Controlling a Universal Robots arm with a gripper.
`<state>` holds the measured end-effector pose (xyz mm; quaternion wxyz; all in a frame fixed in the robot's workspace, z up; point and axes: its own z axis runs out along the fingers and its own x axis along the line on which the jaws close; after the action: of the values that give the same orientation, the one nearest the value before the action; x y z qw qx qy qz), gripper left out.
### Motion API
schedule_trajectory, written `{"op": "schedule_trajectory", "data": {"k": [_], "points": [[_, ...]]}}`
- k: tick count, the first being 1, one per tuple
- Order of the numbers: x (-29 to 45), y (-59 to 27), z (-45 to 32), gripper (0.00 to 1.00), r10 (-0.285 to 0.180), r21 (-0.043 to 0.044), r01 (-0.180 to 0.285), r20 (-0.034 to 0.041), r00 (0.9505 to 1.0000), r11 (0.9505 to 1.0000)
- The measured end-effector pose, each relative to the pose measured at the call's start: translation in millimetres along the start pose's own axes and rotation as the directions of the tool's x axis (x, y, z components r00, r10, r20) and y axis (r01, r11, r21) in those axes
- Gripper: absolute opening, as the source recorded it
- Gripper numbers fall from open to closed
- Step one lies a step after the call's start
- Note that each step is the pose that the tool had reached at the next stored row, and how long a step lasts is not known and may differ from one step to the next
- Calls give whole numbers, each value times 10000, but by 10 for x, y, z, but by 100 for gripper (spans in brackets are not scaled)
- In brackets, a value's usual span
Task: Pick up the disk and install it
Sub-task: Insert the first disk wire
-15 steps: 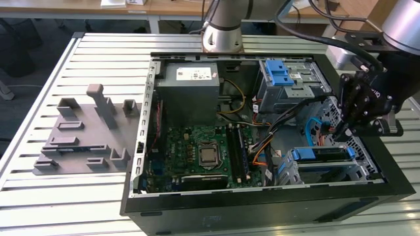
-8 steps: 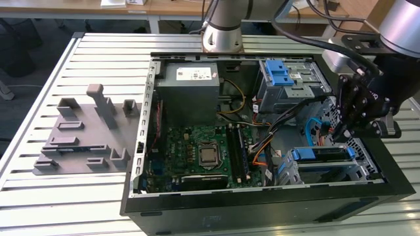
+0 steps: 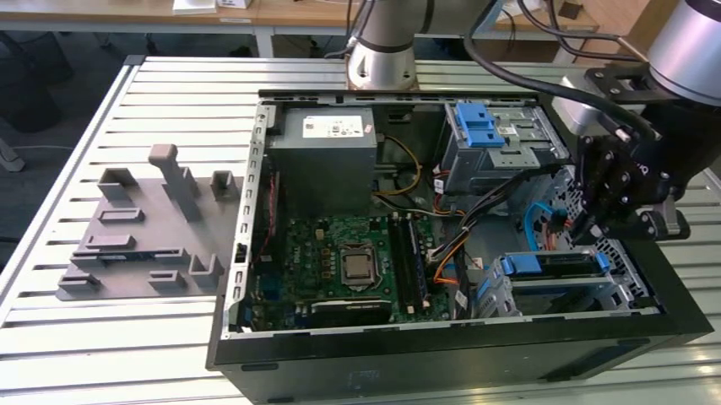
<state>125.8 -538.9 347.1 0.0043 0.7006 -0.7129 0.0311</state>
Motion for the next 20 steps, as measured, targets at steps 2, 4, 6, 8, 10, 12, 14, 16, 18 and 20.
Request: {"op": "schedule_trajectory", "data": {"k": [2, 4, 6, 8, 10, 12, 14, 16, 18, 20], "points": [[3, 3, 4, 16, -20, 27, 19, 188, 9998, 10000], [9, 6, 8, 16, -29, 47, 27, 430, 9991, 10000], [28, 12, 11, 16, -45, 58, 42, 562, 9984, 10000], [62, 24, 17, 16, -78, 62, 74, 576, 9983, 10000], [97, 36, 24, 16, -114, 67, 110, 583, 9982, 9999], [124, 42, 31, 16, -167, 78, 163, 588, 9981, 9998], [136, 43, 40, 16, -215, 89, 210, 599, 9980, 9997], [149, 47, 49, 16, -228, 112, 221, 634, 9977, 9997], [170, 49, 60, 16, -229, 142, 220, 681, 9974, 9997], [189, 51, 73, 16, -230, 160, 219, 688, 9974, 9996]]}}
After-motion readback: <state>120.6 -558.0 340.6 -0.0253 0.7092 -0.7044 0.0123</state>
